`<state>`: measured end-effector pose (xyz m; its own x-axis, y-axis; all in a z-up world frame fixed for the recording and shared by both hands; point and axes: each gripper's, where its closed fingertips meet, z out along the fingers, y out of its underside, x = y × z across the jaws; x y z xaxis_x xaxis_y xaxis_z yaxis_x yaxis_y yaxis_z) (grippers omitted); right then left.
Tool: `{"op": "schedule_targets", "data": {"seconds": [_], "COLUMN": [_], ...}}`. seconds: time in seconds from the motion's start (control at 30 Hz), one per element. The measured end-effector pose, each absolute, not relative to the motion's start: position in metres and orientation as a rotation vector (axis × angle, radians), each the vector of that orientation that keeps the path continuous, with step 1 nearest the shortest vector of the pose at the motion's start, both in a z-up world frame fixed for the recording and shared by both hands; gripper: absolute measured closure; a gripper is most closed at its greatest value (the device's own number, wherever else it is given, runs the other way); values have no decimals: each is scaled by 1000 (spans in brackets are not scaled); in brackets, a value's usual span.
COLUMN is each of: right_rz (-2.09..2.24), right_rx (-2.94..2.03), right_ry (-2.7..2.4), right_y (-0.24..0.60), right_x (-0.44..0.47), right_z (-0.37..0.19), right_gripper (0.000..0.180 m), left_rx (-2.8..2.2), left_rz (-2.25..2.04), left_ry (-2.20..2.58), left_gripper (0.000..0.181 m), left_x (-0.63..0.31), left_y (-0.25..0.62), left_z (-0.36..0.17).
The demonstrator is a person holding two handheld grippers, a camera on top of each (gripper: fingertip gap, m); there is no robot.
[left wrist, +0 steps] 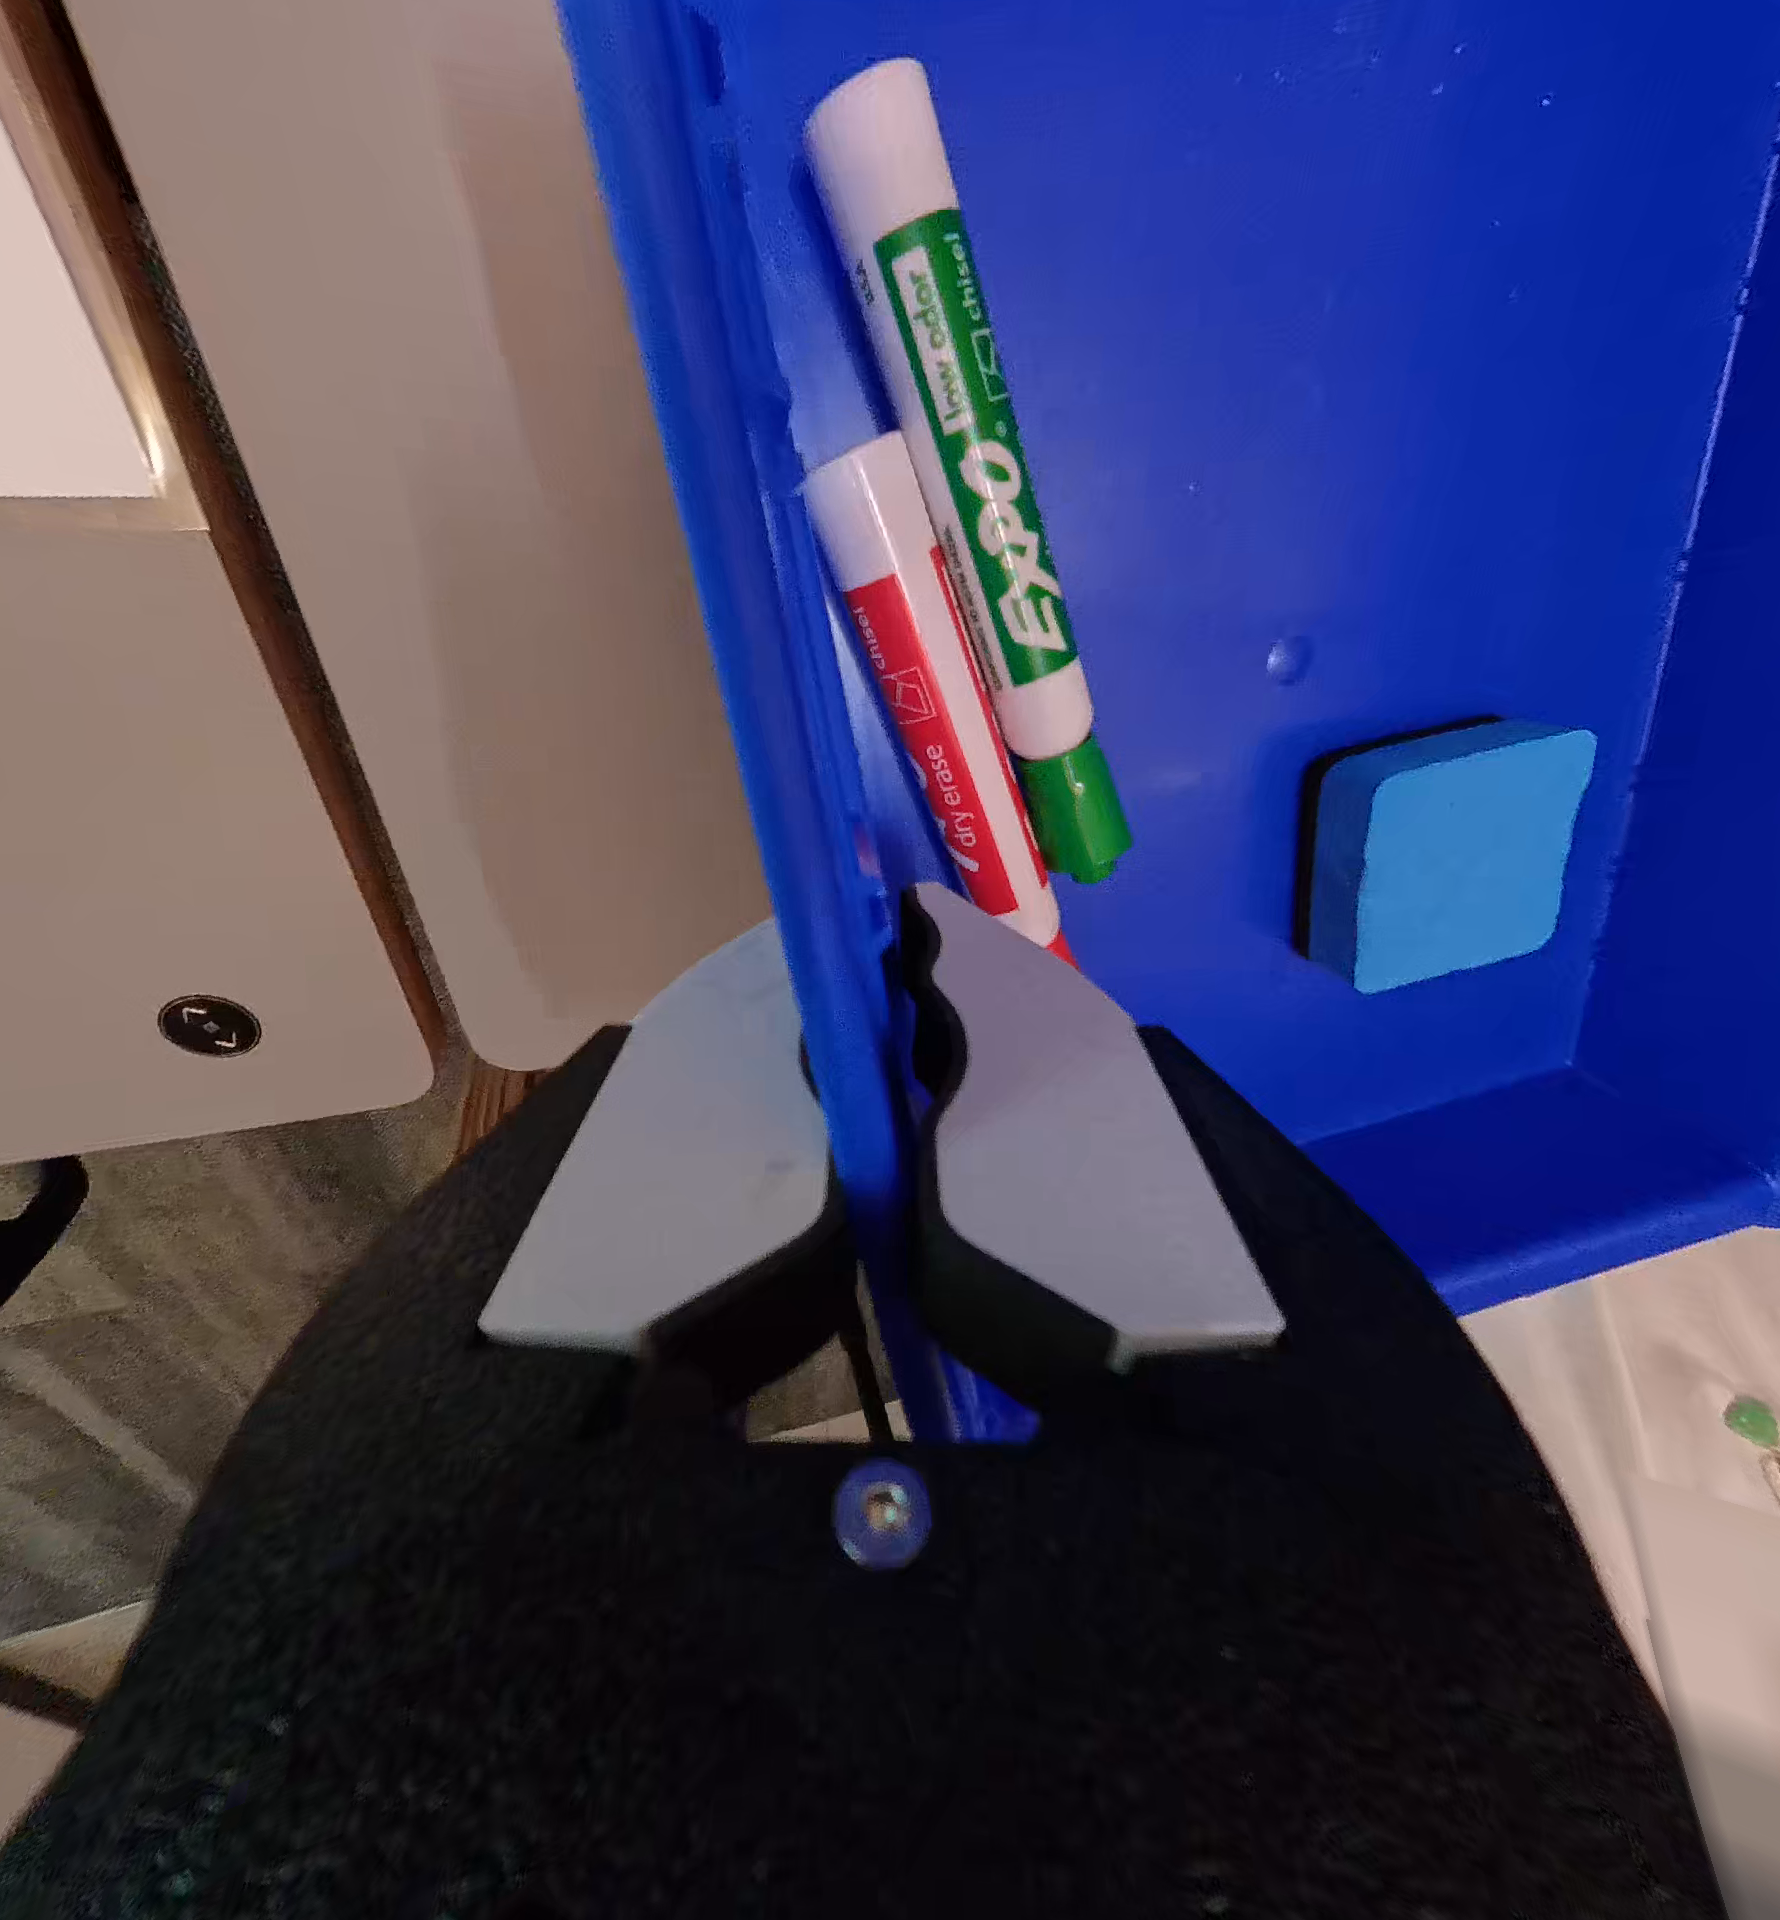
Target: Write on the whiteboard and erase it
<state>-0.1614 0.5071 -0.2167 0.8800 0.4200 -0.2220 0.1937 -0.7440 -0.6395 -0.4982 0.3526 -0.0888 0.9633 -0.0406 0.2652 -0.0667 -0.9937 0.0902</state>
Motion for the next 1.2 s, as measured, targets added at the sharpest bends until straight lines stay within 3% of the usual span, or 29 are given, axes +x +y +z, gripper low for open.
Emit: {"op": "schedule_targets", "data": {"seconds": [0.17,0.47,0.83,1.0,1.2], "right_rz": [606,467,557,515,224], "right_rx": [-2558,-2674,-2558,-2538,-2612], "right_ry": [-495,-630,-910,-965,-689], "right_y": [498,491,417,374,373], "right_x": [-185,-174,-134,-39,130], "right_z": [-253,-260,-187,-166,-154], "right_gripper": [127,172,173,173,173], "left_rx": [3022,3014,3072,3061,3019], "left_rz": [485,558,551,542,564], "left_ry": [-13,77,103,9,-127], "left_gripper": [175,175,175,175,175], "left_x": [-528,-559,-571,-545,-488], "left_y": [354,346,342,356,387], "left_z": [-109,-140,-115,-121,-150]}}
